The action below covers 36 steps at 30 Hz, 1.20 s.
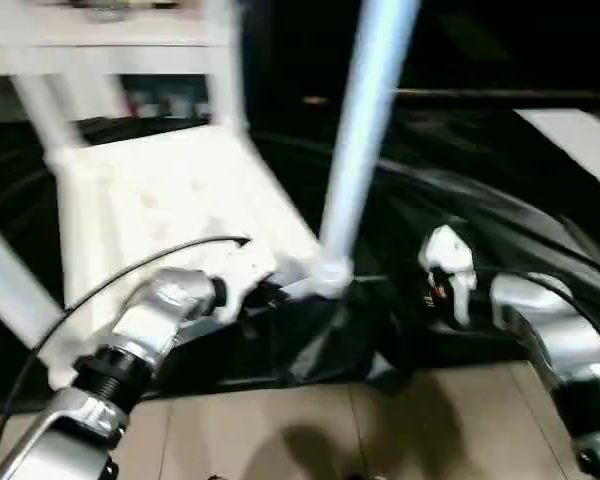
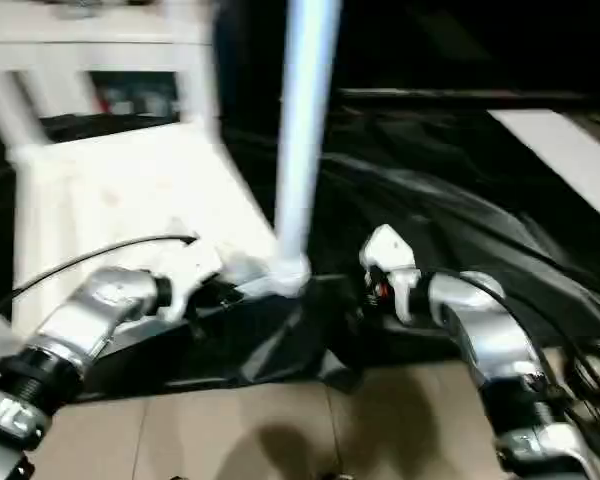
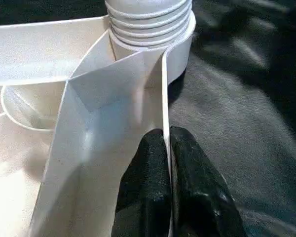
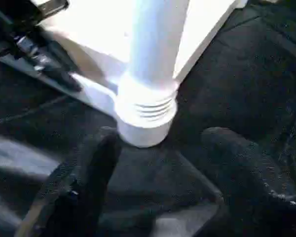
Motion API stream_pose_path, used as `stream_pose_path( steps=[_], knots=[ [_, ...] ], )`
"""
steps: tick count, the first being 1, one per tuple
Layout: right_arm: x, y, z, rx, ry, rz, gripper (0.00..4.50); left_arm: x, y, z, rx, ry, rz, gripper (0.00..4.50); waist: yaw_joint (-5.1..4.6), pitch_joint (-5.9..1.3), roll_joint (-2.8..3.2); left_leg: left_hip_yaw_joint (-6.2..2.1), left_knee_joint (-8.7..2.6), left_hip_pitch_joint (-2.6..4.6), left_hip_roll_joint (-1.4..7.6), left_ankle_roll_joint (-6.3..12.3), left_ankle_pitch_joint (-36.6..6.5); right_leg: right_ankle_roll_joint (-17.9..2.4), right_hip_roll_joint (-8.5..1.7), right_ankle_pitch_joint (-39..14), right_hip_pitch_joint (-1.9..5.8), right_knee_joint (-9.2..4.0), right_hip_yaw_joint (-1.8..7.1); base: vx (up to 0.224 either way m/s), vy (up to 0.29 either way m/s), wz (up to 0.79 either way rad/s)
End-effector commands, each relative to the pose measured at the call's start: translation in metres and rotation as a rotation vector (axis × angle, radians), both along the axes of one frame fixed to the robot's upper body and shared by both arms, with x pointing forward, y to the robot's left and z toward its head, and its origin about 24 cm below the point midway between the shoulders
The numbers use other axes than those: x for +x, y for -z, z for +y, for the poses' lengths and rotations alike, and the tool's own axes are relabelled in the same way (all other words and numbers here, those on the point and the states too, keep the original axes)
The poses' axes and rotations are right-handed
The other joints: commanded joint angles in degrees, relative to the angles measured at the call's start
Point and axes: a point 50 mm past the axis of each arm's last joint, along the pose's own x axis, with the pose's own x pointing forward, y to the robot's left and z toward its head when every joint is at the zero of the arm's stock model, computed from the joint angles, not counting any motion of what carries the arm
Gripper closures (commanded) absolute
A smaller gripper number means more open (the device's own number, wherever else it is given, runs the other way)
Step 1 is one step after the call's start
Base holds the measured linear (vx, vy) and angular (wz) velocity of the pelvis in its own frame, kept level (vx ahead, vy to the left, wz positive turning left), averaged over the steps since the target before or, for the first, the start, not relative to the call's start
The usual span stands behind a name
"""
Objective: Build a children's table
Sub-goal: Rotate leg to tighten
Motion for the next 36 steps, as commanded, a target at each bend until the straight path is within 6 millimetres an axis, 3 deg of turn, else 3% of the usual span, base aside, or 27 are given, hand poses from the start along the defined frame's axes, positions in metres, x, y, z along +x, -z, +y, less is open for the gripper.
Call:
stream_pose_path(
  steps=[1,2,3,4,5,6,7,8,9,10,11,12,13,14,15,17,20,23,31,36],
  knots=[
    [0.008,-0.009,0.002,0.05,0.036,-0.038,0.94,-0.007,-0.011,-0.015,-0.075,0.126,-0.009,4.5,0.07,-3.3,-0.36,0.2,-4.51,2.76,0.42,-1.28,-41.1,-4.9,-2.11,-33.0,1.84,-5.1,0.02,0.0,0.0,0.0],
    [0.008,-0.009,0.002,0.052,0.04,-0.041,0.71,-0.007,-0.01,-0.015,-0.072,0.125,-0.01,4.5,-0.11,-2.84,0.07,0.65,-3.43,3.14,-0.21,-0.55,-37.4,-1.2,-2.25,-40.0,2.17,-7.24,-2.25,0.0,0.0,0.0],
    [0.011,-0.009,0.003,0.061,0.059,-0.052,0.71,-0.006,-0.008,-0.014,-0.056,0.115,-0.019,4.5,-0.07,-2.74,0.17,0.6,-3.67,3.61,0.39,-0.58,-38.9,-0.7,-2.1,-39.1,2.13,-7.32,-2.92,0.0,0.0,0.0],
    [0.012,-0.009,0.003,0.062,0.061,-0.053,0.61,-0.006,-0.008,-0.014,-0.055,0.114,-0.021,4.5,0.21,-2.58,1.26,-0.04,-6.27,2.23,2.41,-0.82,-44.7,-1.4,-1.09,-32.0,4.23,-3.81,-3.02,0.0,0.0,0.0],
    [0.013,-0.008,0.004,0.077,0.063,-0.051,0.56,-0.005,-0.005,-0.012,-0.041,0.112,-0.024,4.5,1.22,-2.5,1.7,-0.38,-9.3,-0.28,4.22,-1.61,-48.8,-2.9,-0.65,-24.9,6.55,2.36,-1.33,-0.048,-0.052,0.08],
    [0.014,-0.008,0.004,0.079,0.063,-0.051,0.51,-0.005,-0.005,-0.012,-0.039,0.113,-0.025,4.5,5.84,-2.16,2.73,3.04,-13.2,-3.61,4.54,-3.64,-55.3,-5.1,1.16,-13.1,6.85,9.85,0.37,-0.03,-0.108,0.17],
    [0.013,-0.006,0.007,0.086,0.037,-0.037,0.4,-0.006,-0.005,-0.012,-0.036,0.123,-0.029,4.5,4.47,-3.02,-2.2,3.93,-7.99,2.76,2.14,-1.14,-43.7,-2.1,0.24,-28.3,2.24,6.48,5.41,-0.03,-0.108,0.17],
    [0.012,-0.005,0.008,0.086,0.018,-0.028,0.27,-0.006,-0.005,-0.012,-0.039,0.127,-0.029,4.5,5.46,-3.0,-4.54,4.05,4.08,6.98,-1.72,-0.44,-22.6,1.2,-5.29,-59.5,-4.71,-5.17,6.2,0.092,-0.137,0.17],
    [0.011,-0.003,0.009,0.086,-0.006,-0.017,0.17,-0.007,-0.006,-0.012,-0.045,0.133,-0.026,4.5,6.17,-3.18,-4.01,2.92,3.3,3.79,-0.88,1.13,-14.3,0.2,-7.39,-60.7,-1.32,-4.92,8.51,0.166,-0.098,-0.16],
    [0.008,-0.001,0.011,0.083,-0.044,0.001,0.06,-0.008,-0.008,-0.012,-0.053,0.144,-0.025,4.5,7.3,-3.61,-3.39,1.77,-0.78,-0.7,0.02,1.32,-6.9,-0.7,-5.99,-48.6,3.09,-1.57,7.96,0.166,-0.098,-0.16],
    [0.006,0.0,0.012,0.081,-0.068,0.013,0.06,-0.008,-0.008,-0.013,-0.057,0.151,-0.024,4.5,8.1,-4.74,-2.2,1.9,-2.22,0.58,0.71,0.8,-5.3,-2.1,-4.29,-38.7,2.44,-0.44,7.03,0.11,-0.046,-0.17],
    [0.003,0.003,0.013,0.07,-0.101,0.031,0.02,-0.009,-0.009,-0.013,-0.06,0.158,-0.028,4.5,7.22,-4.91,-2.58,2.32,-2.47,0.34,0.43,1.11,-4.7,-5.5,-1.79,-21.7,2.1,1.53,6.17,0.0,0.0,0.0],
    [0.003,0.003,0.013,0.066,-0.102,0.031,0.02,-0.009,-0.009,-0.013,-0.059,0.158,-0.032,4.5,7.24,-5.04,-1.99,2.34,-2.49,0.48,0.71,1.47,-5.1,-7.6,-1.6,-16.6,1.89,1.87,6.07,0.0,0.0,0.0],
    [0.003,0.003,0.013,0.059,-0.101,0.031,0.02,-0.008,-0.01,-0.013,-0.058,0.158,-0.039,4.5,6.67,-4.83,-2.02,2.74,-2.26,0.07,0.41,1.56,-7.6,-11.8,-1.02,-10.0,2.09,2.09,6.17,0.0,0.0,0.0],
    [0.004,0.003,0.012,0.06,-0.096,0.028,0.02,-0.008,-0.01,-0.013,-0.058,0.157,-0.04,4.5,6.67,-4.93,-2.09,2.75,-2.28,-0.02,0.33,1.66,-7.7,-12.2,-1.05,-9.2,2.38,2.15,6.12,0.0,0.0,0.0],
    [0.005,0.001,0.012,0.072,-0.087,0.024,0.02,-0.008,-0.01,-0.013,-0.063,0.151,-0.043,4.5,6.75,-4.83,-2.08,2.96,-2.27,0.33,0.38,2.25,-8.9,-13.0,-1.14,-9.5,2.17,1.82,6.23,0.0,0.0,0.0],
    [0.005,0.001,0.012,0.072,-0.094,0.025,0.02,-0.008,-0.009,-0.013,-0.06,0.155,-0.046,4.5,6.71,-4.59,-2.05,3.0,-2.58,0.32,0.39,1.59,-11.2,-10.8,-1.44,-16.2,2.35,1.06,6.2,0.0,0.0,0.0],
    [0.005,0.002,0.012,0.069,-0.098,0.025,0.02,-0.009,-0.009,-0.013,-0.062,0.158,-0.05,4.5,6.5,-4.55,-2.03,2.94,-2.81,0.33,0.49,1.14,-11.9,-9.7,-1.45,-18.4,2.32,0.76,6.18,0.0,0.0,0.0],
    [0.006,0.008,0.019,0.009,-0.126,0.011,0.02,-0.01,-0.011,-0.015,-0.059,0.205,-0.077,4.5,6.02,-4.54,-2.12,2.99,-2.87,0.17,0.4,1.23,-12.0,-9.3,-1.45,-18.8,2.36,0.57,6.12,0.0,0.0,0.0],
    [0.01,0.008,0.03,0.017,-0.131,-0.009,0.02,-0.011,-0.01,-0.016,-0.058,0.209,-0.076,4.5,5.99,-4.65,-1.93,2.99,-2.84,0.17,0.49,1.33,-11.2,-10.3,-1.45,-16.9,2.3,0.83,6.13,0.0,0.0,0.0]
  ],
)
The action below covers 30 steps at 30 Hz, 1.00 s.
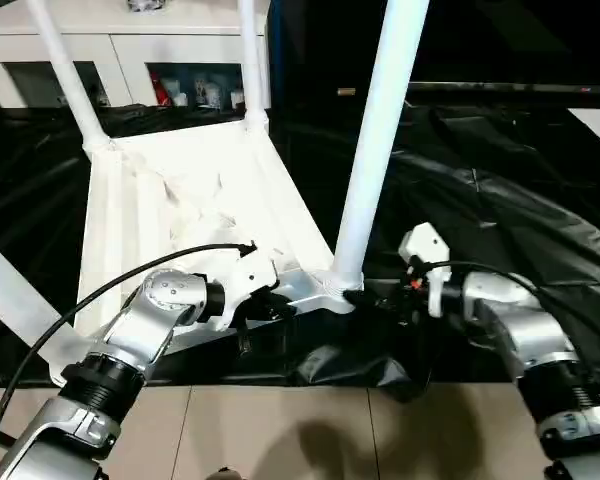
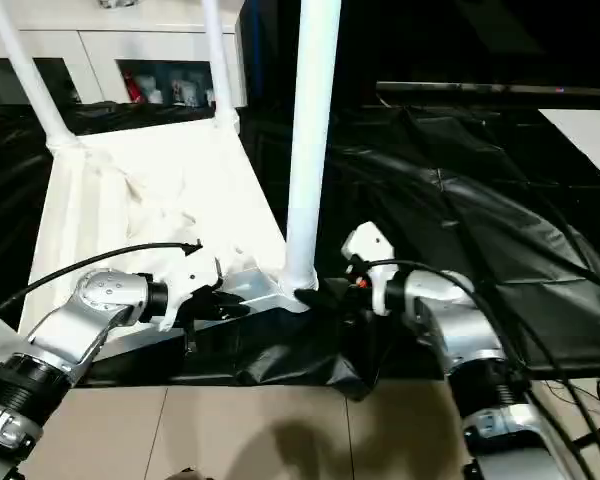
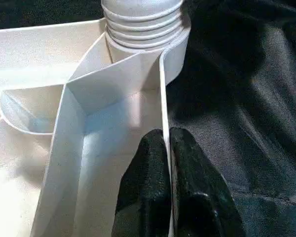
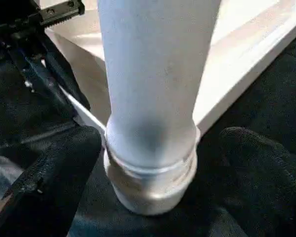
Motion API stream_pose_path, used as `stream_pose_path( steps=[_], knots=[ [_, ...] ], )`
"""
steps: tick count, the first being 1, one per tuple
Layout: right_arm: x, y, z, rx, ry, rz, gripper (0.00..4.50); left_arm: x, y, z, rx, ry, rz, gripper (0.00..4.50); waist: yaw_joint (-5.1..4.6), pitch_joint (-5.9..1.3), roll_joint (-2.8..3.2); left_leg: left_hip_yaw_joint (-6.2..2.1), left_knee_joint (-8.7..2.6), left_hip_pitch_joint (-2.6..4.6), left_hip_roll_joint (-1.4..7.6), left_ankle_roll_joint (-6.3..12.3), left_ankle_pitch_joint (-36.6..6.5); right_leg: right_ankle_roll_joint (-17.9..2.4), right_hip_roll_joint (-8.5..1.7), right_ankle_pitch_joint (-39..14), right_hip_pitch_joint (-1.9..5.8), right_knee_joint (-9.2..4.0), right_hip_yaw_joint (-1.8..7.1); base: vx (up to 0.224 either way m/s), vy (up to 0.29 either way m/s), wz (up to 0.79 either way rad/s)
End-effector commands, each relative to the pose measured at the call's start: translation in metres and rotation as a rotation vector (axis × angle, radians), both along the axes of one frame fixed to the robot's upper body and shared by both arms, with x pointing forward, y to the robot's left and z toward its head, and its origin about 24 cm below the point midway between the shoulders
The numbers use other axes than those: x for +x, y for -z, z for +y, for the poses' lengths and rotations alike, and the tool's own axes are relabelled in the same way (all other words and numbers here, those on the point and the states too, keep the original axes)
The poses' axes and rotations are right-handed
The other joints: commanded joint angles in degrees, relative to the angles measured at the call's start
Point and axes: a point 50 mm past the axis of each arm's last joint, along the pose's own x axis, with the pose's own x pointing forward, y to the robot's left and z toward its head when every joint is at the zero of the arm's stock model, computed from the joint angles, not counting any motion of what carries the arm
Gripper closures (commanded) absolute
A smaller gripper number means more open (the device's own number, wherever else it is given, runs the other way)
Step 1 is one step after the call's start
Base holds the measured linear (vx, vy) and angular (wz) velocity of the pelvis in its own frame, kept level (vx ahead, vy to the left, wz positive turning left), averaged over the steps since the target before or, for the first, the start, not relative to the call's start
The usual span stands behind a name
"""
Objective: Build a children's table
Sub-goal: Rotate leg to tighten
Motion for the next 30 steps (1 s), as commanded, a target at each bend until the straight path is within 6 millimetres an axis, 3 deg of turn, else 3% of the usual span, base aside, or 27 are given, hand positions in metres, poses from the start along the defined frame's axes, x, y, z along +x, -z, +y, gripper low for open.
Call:
stream_pose_path(
  steps=[1,5,6,10,15,22,30],
  knots=[
    [0.005,-0.005,0.006,-0.011,-0.013,-0.03,0.02,-0.001,-0.003,-0.005,-0.042,0.028,-0.027,4.5,0.01,-4.26,-1.09,0.35,-3.35,-0.18,0.5,2.91,-10.2,-9.8,-2.44,-14.3,3.43,-5.44,2.29,0.0,0.0,0.0],
    [0.007,-0.004,0.01,-0.018,-0.026,-0.029,0.02,-0.001,-0.003,-0.004,-0.039,0.026,-0.027,4.5,0.07,-4.23,-1.05,0.37,-3.35,-0.03,0.58,2.91,-10.7,-10.1,-2.51,-14.4,3.34,-5.44,2.34,0.0,0.0,0.0],
    [0.007,-0.004,0.01,-0.02,-0.026,-0.028,0.3,-0.001,-0.003,-0.004,-0.038,0.026,-0.027,4.5,0.05,-4.23,-1.05,0.35,-3.38,-0.1,0.57,2.95,-10.5,-10.2,-2.47,-14.0,3.43,-5.37,2.34,0.0,0.0,0.0],
    [0.008,-0.001,0.01,-0.038,-0.032,-0.021,0.62,-0.001,-0.002,-0.003,-0.036,0.021,-0.027,4.5,0.0,-4.25,-1.42,0.42,-3.32,-0.25,0.46,3.05,-10.0,-10.2,-2.44,-13.5,3.55,-5.34,2.3,0.0,0.0,0.0],
    [0.01,0.0,0.011,-0.042,-0.038,-0.023,1.04,0.0,-0.002,-0.002,-0.035,0.015,-0.026,4.5,-0.04,-4.16,-1.23,0.35,-3.4,-0.16,0.57,2.97,-10.9,-9.6,-2.56,-15.9,3.4,-5.47,2.29,0.0,0.0,0.0],
    [0.012,-0.001,0.014,-0.016,-0.046,-0.02,1.59,0.001,-0.003,-0.001,-0.037,0.008,-0.026,4.5,-0.05,-4.21,-1.3,0.39,-3.36,-0.16,0.55,3.26,-10.3,-10.1,-2.5,-14.4,3.42,-5.31,2.3,0.0,0.0,0.0],
    [0.008,0.013,0.017,0.029,0.042,0.032,1.74,0.006,0.0,-0.004,-0.066,-0.086,-0.019,4.5,-0.14,-4.16,-1.19,0.38,-3.42,-0.13,0.52,3.02,-10.4,-9.9,-2.46,-15.1,3.38,-5.42,2.31,0.0,0.0,0.0]
  ],
)
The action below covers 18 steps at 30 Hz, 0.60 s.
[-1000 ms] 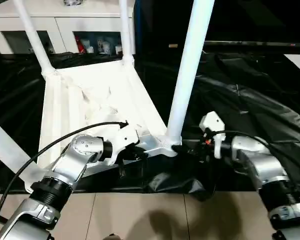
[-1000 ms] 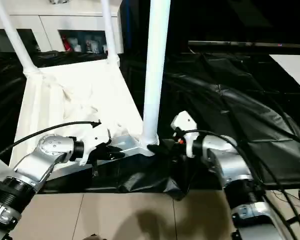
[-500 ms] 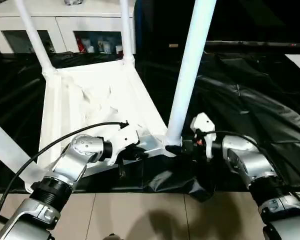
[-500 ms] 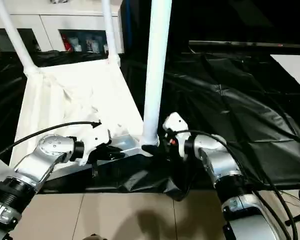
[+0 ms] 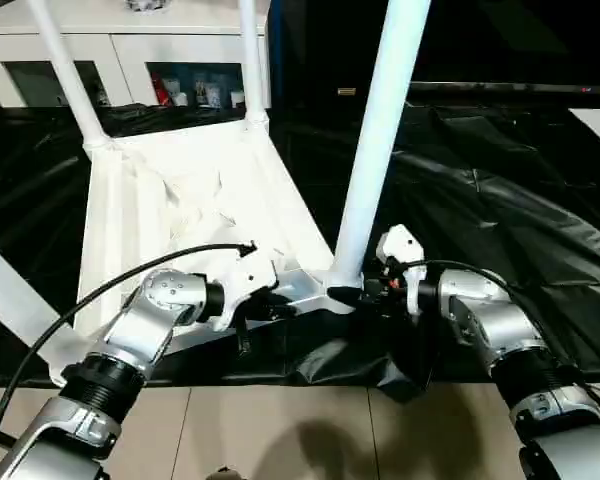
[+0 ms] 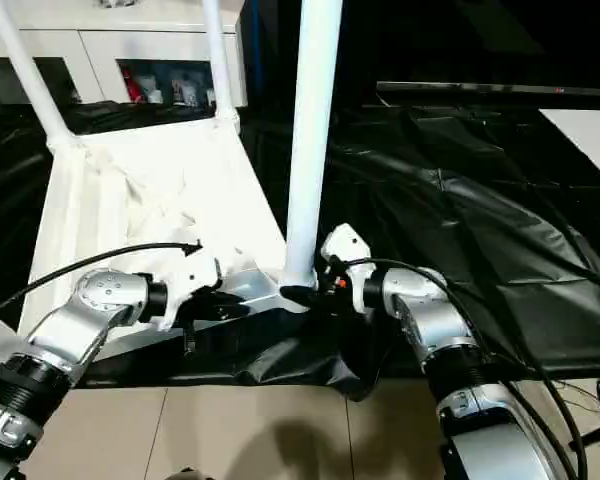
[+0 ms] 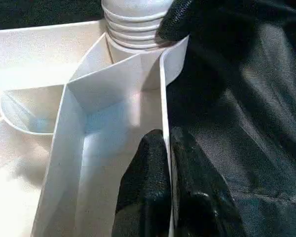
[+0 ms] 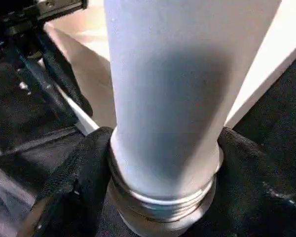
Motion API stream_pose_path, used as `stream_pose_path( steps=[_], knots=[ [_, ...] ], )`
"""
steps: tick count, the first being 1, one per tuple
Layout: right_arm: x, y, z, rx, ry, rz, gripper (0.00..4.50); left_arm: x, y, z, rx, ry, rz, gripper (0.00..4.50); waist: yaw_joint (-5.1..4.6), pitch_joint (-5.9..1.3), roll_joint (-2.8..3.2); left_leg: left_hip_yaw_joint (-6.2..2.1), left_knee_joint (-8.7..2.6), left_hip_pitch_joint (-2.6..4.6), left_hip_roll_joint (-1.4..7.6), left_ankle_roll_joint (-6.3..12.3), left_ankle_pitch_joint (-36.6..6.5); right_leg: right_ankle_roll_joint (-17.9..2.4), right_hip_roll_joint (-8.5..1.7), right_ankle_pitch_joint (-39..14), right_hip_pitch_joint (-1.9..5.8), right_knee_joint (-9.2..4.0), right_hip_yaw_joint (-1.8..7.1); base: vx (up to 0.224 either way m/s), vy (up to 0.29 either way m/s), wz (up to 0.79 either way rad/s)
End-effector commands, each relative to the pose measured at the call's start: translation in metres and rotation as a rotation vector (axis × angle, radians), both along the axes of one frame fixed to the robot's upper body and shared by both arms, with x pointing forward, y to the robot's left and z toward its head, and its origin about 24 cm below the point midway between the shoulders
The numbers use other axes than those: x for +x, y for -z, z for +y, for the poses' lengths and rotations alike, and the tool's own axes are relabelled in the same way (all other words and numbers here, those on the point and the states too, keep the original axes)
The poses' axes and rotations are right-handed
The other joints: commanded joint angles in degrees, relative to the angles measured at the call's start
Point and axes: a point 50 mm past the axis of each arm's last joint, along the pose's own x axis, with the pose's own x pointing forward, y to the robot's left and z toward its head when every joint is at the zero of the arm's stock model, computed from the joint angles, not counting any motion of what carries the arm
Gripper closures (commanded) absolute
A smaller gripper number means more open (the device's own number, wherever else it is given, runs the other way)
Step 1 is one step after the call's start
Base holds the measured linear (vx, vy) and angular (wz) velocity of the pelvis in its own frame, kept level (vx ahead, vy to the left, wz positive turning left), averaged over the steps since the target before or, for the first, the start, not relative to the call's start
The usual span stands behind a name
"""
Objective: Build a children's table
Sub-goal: Rotate leg to tighten
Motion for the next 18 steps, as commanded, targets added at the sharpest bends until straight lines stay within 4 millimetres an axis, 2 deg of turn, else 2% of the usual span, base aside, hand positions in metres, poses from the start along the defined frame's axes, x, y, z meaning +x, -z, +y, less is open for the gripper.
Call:
stream_pose_path(
  steps=[1,3,4,5,8,9,10,11,12,13,15,18],
  knots=[
    [0.002,0.008,0.001,0.027,0.116,0.019,1.74,0.009,0.0,-0.005,-0.063,-0.118,-0.026,4.5,-0.06,-4.14,-1.24,0.37,-3.44,-0.09,0.51,2.93,-10.6,-9.7,-2.45,-15.5,3.31,-5.49,2.3,0.0,0.0,0.0],
    [0.006,0.016,0.003,0.034,0.272,0.023,1.74,0.018,0.004,-0.011,-0.059,-0.22,-0.048,4.5,-0.31,-3.8,-1.13,0.37,-3.69,0.12,0.37,1.74,-12.2,-8.5,-2.51,-20.4,3.02,-6.15,2.29,0.0,0.0,0.0],
    [0.007,0.02,0.005,0.04,0.343,0.032,1.74,0.021,0.006,-0.015,-0.055,-0.268,-0.054,4.5,-0.22,-3.77,-0.86,0.26,-3.8,0.32,0.34,1.02,-13.1,-7.7,-2.61,-22.7,3.04,-6.36,2.24,0.0,0.0,0.0],
    [0.008,0.023,0.007,0.044,0.408,0.037,1.74,0.024,0.007,-0.019,-0.059,-0.308,-0.056,4.5,-0.38,-3.72,-1.08,0.32,-3.82,0.48,0.29,0.86,-13.8,-7.0,-2.58,-24.1,2.85,-6.63,2.27,0.0,0.0,0.0],
    [0.013,0.03,0.015,0.047,0.622,0.069,1.75,0.033,0.008,-0.035,-0.074,-0.421,-0.084,4.5,-0.41,-3.73,-0.97,0.22,-3.88,0.56,0.11,0.7,-14.7,-5.7,-2.69,-27.1,2.81,-7.14,2.22,0.0,0.0,0.0],
    [0.013,0.032,0.021,0.051,0.661,0.077,1.75,0.035,0.008,-0.043,-0.079,-0.447,-0.1,4.5,-0.41,-3.84,-0.53,0.16,-3.93,0.57,0.12,0.69,-14.6,-5.6,-2.71,-27.0,2.82,-7.11,2.23,0.0,0.0,0.0],
    [0.013,0.032,0.025,0.053,0.671,0.077,1.75,0.036,0.008,-0.046,-0.081,-0.456,-0.107,4.5,-0.32,-3.98,-0.68,0.2,-3.93,0.76,0.19,0.91,-14.5,-5.5,-2.67,-26.0,2.73,-7.22,2.25,0.0,0.0,0.0],
    [0.012,0.031,0.031,0.06,0.655,0.073,1.75,0.037,0.007,-0.05,-0.082,-0.457,-0.114,4.5,-0.22,-4.1,-0.42,0.19,-3.9,0.84,0.2,1.09,-14.3,-5.8,-2.69,-24.9,2.76,-7.16,2.29,0.0,0.0,0.0],
    [0.011,0.031,0.035,0.066,0.644,0.07,1.75,0.037,0.007,-0.052,-0.083,-0.457,-0.118,4.5,-0.24,-4.27,-0.61,0.21,-3.94,0.59,0.32,1.7,-13.2,-6.5,-2.59,-21.4,3.01,-6.82,2.31,0.0,0.0,0.0],
    [0.01,0.03,0.04,0.076,0.612,0.059,1.75,0.037,0.006,-0.055,-0.089,-0.447,-0.12,4.5,-0.28,-4.38,-0.45,0.22,-3.97,0.24,0.29,2.24,-12.2,-7.3,-2.46,-18.7,3.26,-6.55,2.23,0.0,0.0,0.0],
    [0.009,0.025,0.05,0.095,0.546,0.019,1.05,0.037,0.005,-0.061,-0.103,-0.42,-0.122,4.5,-0.29,-4.48,-0.29,0.29,-3.89,0.2,0.27,2.72,-12.4,-7.9,-2.51,-17.3,3.21,-6.52,2.22,0.0,0.0,0.0],
    [0.009,0.022,0.053,0.119,0.53,0.004,0.92,0.037,0.004,-0.062,-0.108,-0.4,-0.127,4.5,-0.34,-4.53,-0.26,0.43,-3.79,0.13,0.18,3.4,-12.2,-8.4,-2.56,-16.1,3.3,-6.52,2.27,0.0,0.0,0.0]
  ],
)
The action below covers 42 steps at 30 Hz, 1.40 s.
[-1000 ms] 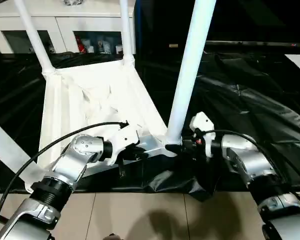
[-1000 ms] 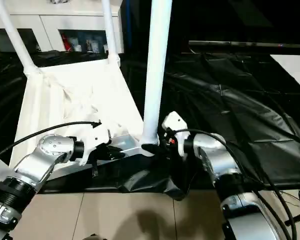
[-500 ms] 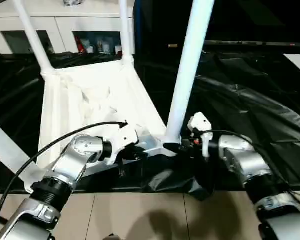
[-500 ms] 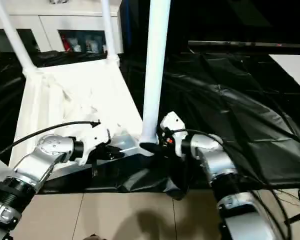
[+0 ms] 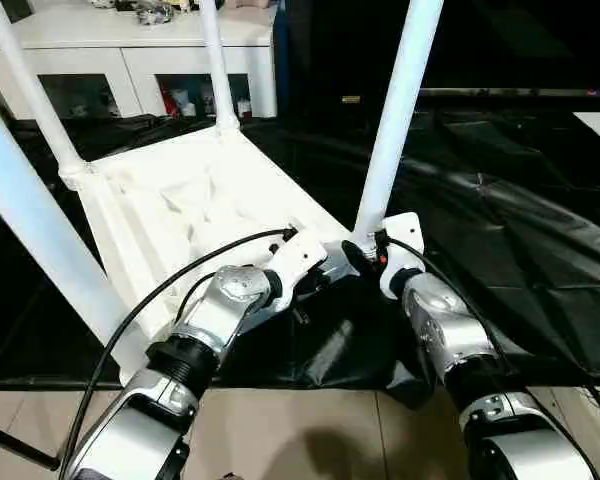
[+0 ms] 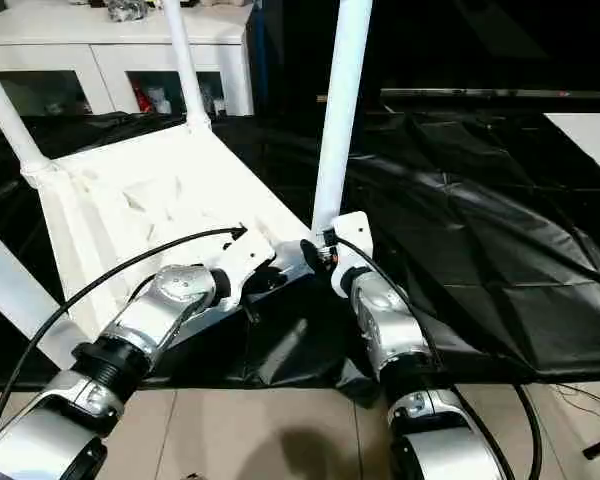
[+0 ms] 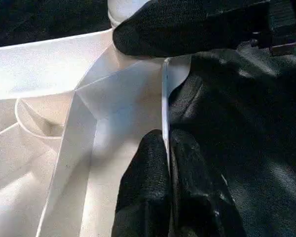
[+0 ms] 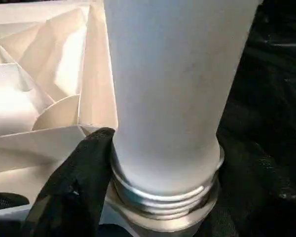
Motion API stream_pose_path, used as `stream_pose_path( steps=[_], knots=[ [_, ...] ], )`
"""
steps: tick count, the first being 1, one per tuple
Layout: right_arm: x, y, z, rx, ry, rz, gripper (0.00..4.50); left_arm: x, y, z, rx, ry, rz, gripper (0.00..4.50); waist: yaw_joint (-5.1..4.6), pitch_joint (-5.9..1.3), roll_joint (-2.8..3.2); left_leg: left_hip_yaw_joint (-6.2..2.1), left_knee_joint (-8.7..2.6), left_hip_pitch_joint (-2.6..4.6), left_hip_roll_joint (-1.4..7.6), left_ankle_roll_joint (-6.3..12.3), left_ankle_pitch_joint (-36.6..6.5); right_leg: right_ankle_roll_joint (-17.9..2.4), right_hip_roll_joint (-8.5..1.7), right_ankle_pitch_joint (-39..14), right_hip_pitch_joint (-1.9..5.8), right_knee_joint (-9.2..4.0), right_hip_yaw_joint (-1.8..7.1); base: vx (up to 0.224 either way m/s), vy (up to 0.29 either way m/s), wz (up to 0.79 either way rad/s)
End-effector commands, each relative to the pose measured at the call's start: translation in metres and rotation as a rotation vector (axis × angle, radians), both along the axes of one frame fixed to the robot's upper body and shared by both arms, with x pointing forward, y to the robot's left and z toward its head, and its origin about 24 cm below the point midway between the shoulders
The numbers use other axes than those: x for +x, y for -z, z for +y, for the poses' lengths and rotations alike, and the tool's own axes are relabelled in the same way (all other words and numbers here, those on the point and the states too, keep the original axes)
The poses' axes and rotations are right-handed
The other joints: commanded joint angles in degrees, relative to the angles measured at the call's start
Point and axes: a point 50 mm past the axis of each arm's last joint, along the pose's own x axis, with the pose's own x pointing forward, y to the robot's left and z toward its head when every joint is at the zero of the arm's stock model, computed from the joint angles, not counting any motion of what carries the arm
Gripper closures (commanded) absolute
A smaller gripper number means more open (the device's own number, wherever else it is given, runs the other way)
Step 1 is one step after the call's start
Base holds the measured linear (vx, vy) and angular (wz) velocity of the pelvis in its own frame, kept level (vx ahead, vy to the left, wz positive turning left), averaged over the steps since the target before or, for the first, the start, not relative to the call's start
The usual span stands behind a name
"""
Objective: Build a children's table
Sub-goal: Rotate leg to tighten
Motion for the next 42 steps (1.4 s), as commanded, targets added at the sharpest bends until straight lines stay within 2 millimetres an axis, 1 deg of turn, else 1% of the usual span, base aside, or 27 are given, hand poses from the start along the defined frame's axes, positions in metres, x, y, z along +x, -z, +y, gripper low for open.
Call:
stream_pose_path(
  steps=[1,2,3,4,5,6,7,9,10,11,12,13,14,17,19,20,22,24,25,28,31,32,35,36,40,41,42],
  knots=[
    [-0.009,0.004,0.03,0.052,-0.147,0.017,0.92,0.007,-0.005,0.002,-0.08,-0.105,-0.064,4.5,-0.26,-3.52,-1.72,0.14,-3.66,-0.21,0.22,3.01,-12.3,-8.8,-2.39,-16.8,2.79,-5.52,1.92,0.0,0.0,0.0],
    [-0.008,0.001,0.029,0.058,-0.166,0.005,0.78,0.006,-0.005,0.004,-0.08,-0.088,-0.062,4.5,-0.25,-3.49,-1.92,0.13,-3.71,-0.31,0.2,3.01,-12.2,-8.4,-2.41,-17.4,2.88,-5.57,1.87,0.0,0.0,0.0],
    [-0.008,-0.002,0.025,0.057,-0.211,0.001,0.63,0.005,-0.005,0.009,-0.076,-0.058,-0.061,4.5,-0.26,-3.51,-1.84,0.01,-3.77,-0.32,0.22,3.12,-12.5,-7.9,-2.54,-18.6,2.97,-5.66,1.81,0.0,0.0,0.0],
    [-0.007,-0.006,0.02,0.041,-0.26,-0.013,0.63,0.003,-0.004,0.014,-0.07,-0.025,-0.056,4.5,-0.46,-3.52,-1.83,0.0,-3.77,-0.48,0.27,3.3,-12.5,-7.6,-2.56,-18.9,3.03,-5.67,1.83,0.0,0.0,0.0],
    [-0.008,-0.008,0.015,0.026,-0.308,-0.018,0.51,0.001,-0.004,0.019,-0.063,-0.001,-0.054,4.5,-0.66,-3.57,-2.03,-0.02,-3.72,-0.59,0.34,3.56,-12.1,-7.7,-2.52,-18.1,3.12,-5.57,1.8,0.0,0.0,0.0],
    [-0.008,-0.009,0.011,0.018,-0.332,-0.02,0.51,0.0,-0.004,0.022,-0.059,0.01,-0.052,4.5,-0.79,-3.57,-2.08,-0.02,-3.69,-0.68,0.31,3.7,-11.8,-7.8,-2.47,-17.7,3.15,-5.52,1.77,0.0,0.0,0.0],
    [-0.009,-0.011,0.005,-0.009,-0.378,-0.024,0.51,-0.002,-0.003,0.028,-0.047,0.032,-0.034,4.5,-0.88,-3.59,-1.96,0.04,-3.64,-0.59,0.39,3.77,-11.4,-8.3,-2.52,-17.0,3.08,-5.47,1.8,0.0,0.0,0.0],
    [-0.011,-0.014,-0.007,-0.053,-0.457,-0.02,0.51,-0.007,-0.001,0.038,-0.021,0.096,-0.013,4.5,-0.87,-3.62,-2.15,0.14,-3.5,-0.62,0.49,4.25,-10.5,-9.2,-2.52,-15.4,3.07,-5.29,1.87,0.0,0.0,0.0],
    [-0.012,-0.016,-0.013,-0.068,-0.495,-0.018,0.51,-0.01,-0.001,0.043,-0.017,0.129,0.002,4.5,-0.72,-3.64,-2.11,0.23,-3.43,-0.33,0.57,4.51,-10.3,-9.8,-2.47,-14.8,2.95,-5.26,1.89,0.0,0.0,0.0],
    [-0.013,-0.019,-0.02,-0.077,-0.536,-0.018,0.51,-0.016,-0.002,0.048,-0.023,0.181,0.018,4.5,-0.7,-3.62,-1.99,0.24,-3.4,-0.4,0.6,4.62,-10.2,-10.1,-2.57,-14.7,2.91,-5.15,1.91,0.0,0.0,0.0],
    [-0.013,-0.02,-0.021,-0.078,-0.544,-0.018,0.51,-0.017,-0.002,0.049,-0.026,0.194,0.02,4.5,-0.54,-3.73,-1.88,0.14,-3.42,-0.41,0.82,4.67,-9.7,-10.6,-2.67,-13.7,3.02,-4.94,1.91,0.0,0.0,0.0],
    [-0.015,-0.024,-0.027,-0.08,-0.585,-0.015,0.51,-0.024,-0.003,0.052,-0.037,0.253,0.044,4.5,-0.54,-3.65,-1.92,0.25,-3.41,-0.23,0.91,4.82,-9.7,-11.2,-2.51,-12.8,2.75,-4.87,1.97,0.0,0.0,0.0],
    [-0.016,-0.025,-0.029,-0.08,-0.602,-0.014,0.51,-0.026,-0.003,0.054,-0.04,0.27,0.057,4.5,-0.53,-3.67,-1.83,0.29,-3.44,-0.17,1.06,5.04,-9.5,-12.1,-2.43,-11.3,2.72,-4.62,1.97,0.0,0.0,0.0],
    [-0.018,-0.028,-0.034,-0.092,-0.66,-0.004,0.51,-0.034,-0.004,0.057,-0.047,0.324,0.087,4.5,-0.38,-3.76,-1.69,0.3,-3.35,-0.07,1.21,5.27,-9.2,-13.4,-2.31,-8.4,2.66,-4.14,1.94,0.0,0.0,0.0],
    [-0.02,-0.028,-0.037,-0.109,-0.704,0.014,0.51,-0.039,-0.005,0.059,-0.053,0.357,0.1,4.5,-0.2,-3.74,-1.77,0.36,-3.3,0.03,1.3,5.3,-9.1,-14.4,-2.27,-7.0,2.65,-3.95,1.92,0.0,0.0,0.0],
    [-0.02,-0.028,-0.037,-0.116,-0.713,0.019,0.51,-0.039,-0.005,0.059,-0.055,0.355,0.101,4.5,-0.11,-3.68,-1.88,0.46,-3.26,0.02,1.23,5.3,-9.4,-14.4,-2.23,-7.0,2.62,-3.96,1.98,0.0,0.0,0.0],
    [-0.021,-0.028,-0.037,-0.119,-0.719,0.023,0.51,-0.039,-0.005,0.059,-0.055,0.354,0.1,4.5,-0.02,-3.64,-1.87,0.44,-3.34,0.07,1.19,4.81,-9.9,-14.0,-2.39,-8.1,2.63,-4.07,2.06,0.0,0.0,0.0],
    [-0.022,-0.027,-0.036,-0.117,-0.74,0.036,0.51,-0.039,-0.006,0.061,-0.055,0.35,0.1,4.5,-0.04,-3.6,-2.07,0.42,-3.4,0.06,1.13,4.4,-10.4,-13.5,-2.41,-9.0,2.71,-4.18,2.08,0.0,0.0,0.0],
    [-0.022,-0.027,-0.035,-0.117,-0.741,0.036,0.79,-0.039,-0.006,0.061,-0.056,0.348,0.101,4.5,-0.04,-3.58,-2.16,0.4,-3.44,0.04,1.13,4.15,-10.4,-13.3,-2.47,-9.4,2.73,-4.23,2.11,0.0,0.0,0.0],
    [-0.021,-0.026,-0.034,-0.113,-0.742,0.036,0.9,-0.039,-0.007,0.062,-0.056,0.345,0.102,4.5,0.0,-3.64,-2.23,0.4,-3.41,0.06,1.12,3.89,-10.1,-13.0,-2.52,-9.3,2.76,-4.21,2.16,0.0,0.0,0.0],
    [-0.021,-0.026,-0.032,-0.102,-0.745,0.037,1.23,-0.039,-0.007,0.062,-0.055,0.341,0.107,4.5,-0.04,-3.65,-2.18,0.39,-3.4,0.02,1.11,3.93,-9.8,-13.2,-2.46,-8.5,2.75,-4.14,2.14,0.0,0.0,0.0],
    [-0.021,-0.026,-0.032,-0.1,-0.746,0.04,1.28,-0.039,-0.007,0.062,-0.054,0.34,0.108,4.5,-0.02,-3.67,-2.1,0.41,-3.37,0.08,1.11,3.96,-9.7,-13.3,-2.44,-8.1,2.71,-4.12,2.15,0.0,0.0,0.0],
    [-0.021,-0.025,-0.031,-0.093,-0.739,0.046,1.42,-0.038,-0.007,0.062,-0.053,0.338,0.109,4.5,-0.04,-3.62,-2.17,0.41,-3.39,0.03,1.06,3.91,-9.9,-13.3,-2.41,-8.4,2.78,-4.17,2.13,0.0,0.0,0.0],
    [-0.021,-0.023,-0.031,-0.085,-0.728,0.049,1.59,-0.038,-0.006,0.061,-0.054,0.332,0.109,4.5,-0.03,-3.63,-2.01,0.39,-3.4,0.04,1.08,3.84,-9.9,-13.3,-2.44,-8.4,2.79,-4.15,2.14,0.0,0.0,0.0],
    [-0.02,-0.017,-0.029,-0.075,-0.663,0.06,1.76,-0.034,-0.005,0.059,-0.058,0.289,0.1,4.5,-0.18,-3.53,-2.26,0.37,-3.5,0.04,1.04,3.4,-10.8,-12.8,-2.47,-10.1,2.77,-4.36,2.15,0.0,0.0,0.0],
    [-0.016,-0.013,-0.028,-0.062,-0.567,0.062,1.83,-0.03,-0.004,0.056,-0.059,0.245,0.092,4.5,-0.36,-3.37,-2.24,0.41,-3.61,0.1,1.03,3.03,-11.4,-12.6,-2.46,-11.3,2.56,-4.57,2.22,0.0,0.0,0.0],
    [-0.014,-0.008,-0.027,-0.048,-0.488,0.067,1.83,-0.026,-0.002,0.054,-0.055,0.21,0.081,4.5,-0.4,-3.26,-2.19,0.33,-3.78,0.19,1.03,2.66,-12.0,-12.3,-2.53,-12.6,2.55,-4.72,2.21,0.0,0.0,0.0]
  ],
)
